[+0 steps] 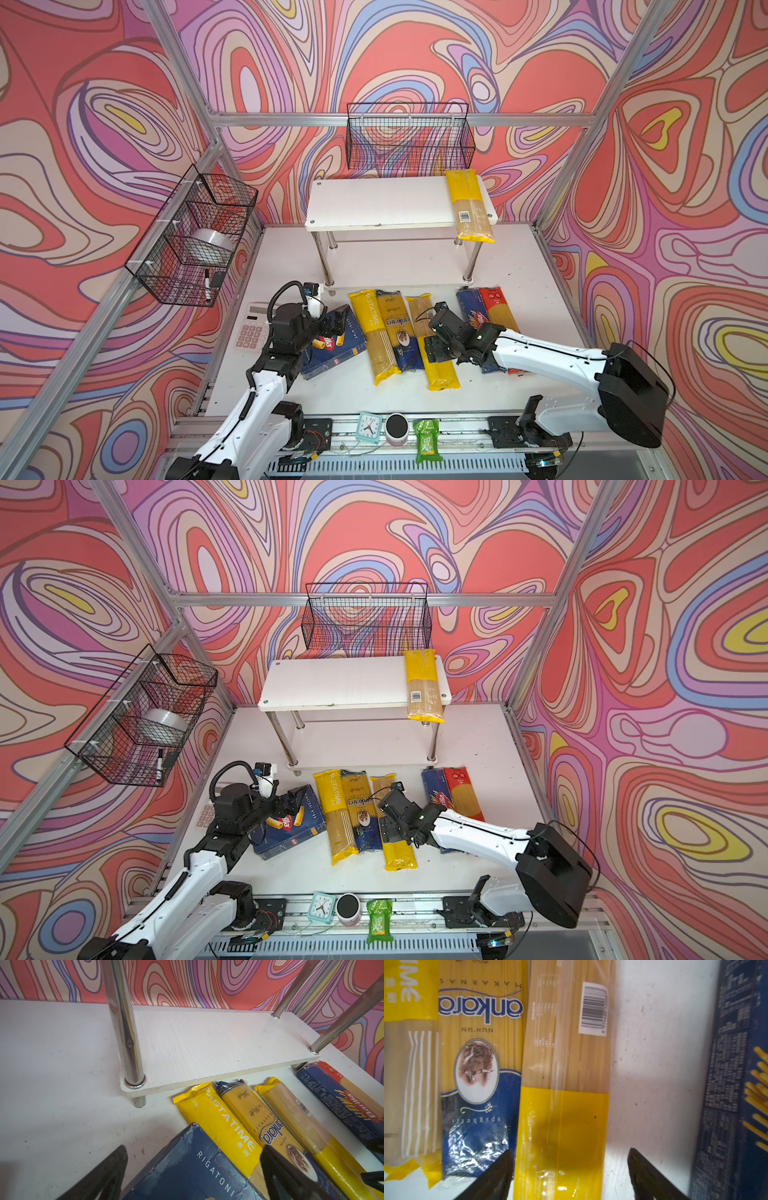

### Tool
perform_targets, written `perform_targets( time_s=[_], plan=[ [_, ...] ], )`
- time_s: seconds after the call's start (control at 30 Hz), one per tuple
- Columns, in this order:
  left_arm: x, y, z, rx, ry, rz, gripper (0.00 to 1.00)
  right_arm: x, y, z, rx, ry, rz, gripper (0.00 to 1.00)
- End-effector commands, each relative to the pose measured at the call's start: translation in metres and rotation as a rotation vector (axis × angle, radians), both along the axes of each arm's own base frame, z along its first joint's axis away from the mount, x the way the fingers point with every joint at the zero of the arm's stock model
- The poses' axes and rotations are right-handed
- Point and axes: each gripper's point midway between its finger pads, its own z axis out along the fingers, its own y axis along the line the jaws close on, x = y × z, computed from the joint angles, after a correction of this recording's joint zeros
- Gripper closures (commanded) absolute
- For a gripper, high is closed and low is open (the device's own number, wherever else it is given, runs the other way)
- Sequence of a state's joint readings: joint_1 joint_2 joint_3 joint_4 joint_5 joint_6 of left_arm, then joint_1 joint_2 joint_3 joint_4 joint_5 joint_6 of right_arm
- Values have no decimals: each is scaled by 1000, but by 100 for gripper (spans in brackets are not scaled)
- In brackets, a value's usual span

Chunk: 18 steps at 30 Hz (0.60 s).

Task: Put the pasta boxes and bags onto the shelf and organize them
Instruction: 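Close the right gripper on the clear-and-yellow bag while the left gripper shifts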

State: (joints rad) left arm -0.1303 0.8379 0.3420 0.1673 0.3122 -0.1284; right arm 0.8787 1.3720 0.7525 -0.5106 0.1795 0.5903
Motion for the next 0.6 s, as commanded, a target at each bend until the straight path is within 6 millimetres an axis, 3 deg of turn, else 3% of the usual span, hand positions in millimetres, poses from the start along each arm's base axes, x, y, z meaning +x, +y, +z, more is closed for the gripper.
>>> perform_targets(
  time_s=[0.0, 0.13, 0.37, 0.57],
  plan=[
    [2, 0, 6, -1, -15, 4, 0, 0, 11, -13, 30, 21, 6, 11],
    [2, -3, 6, -3, -13, -17, 0, -1, 12, -26, 11, 33, 23, 8],
    [5, 6, 5, 5, -9, 40, 0, -10, 10, -25, 50, 45, 24, 7],
    [5, 1, 4, 1, -1, 10, 0, -16, -5, -52, -46, 87, 18, 6]
  ],
)
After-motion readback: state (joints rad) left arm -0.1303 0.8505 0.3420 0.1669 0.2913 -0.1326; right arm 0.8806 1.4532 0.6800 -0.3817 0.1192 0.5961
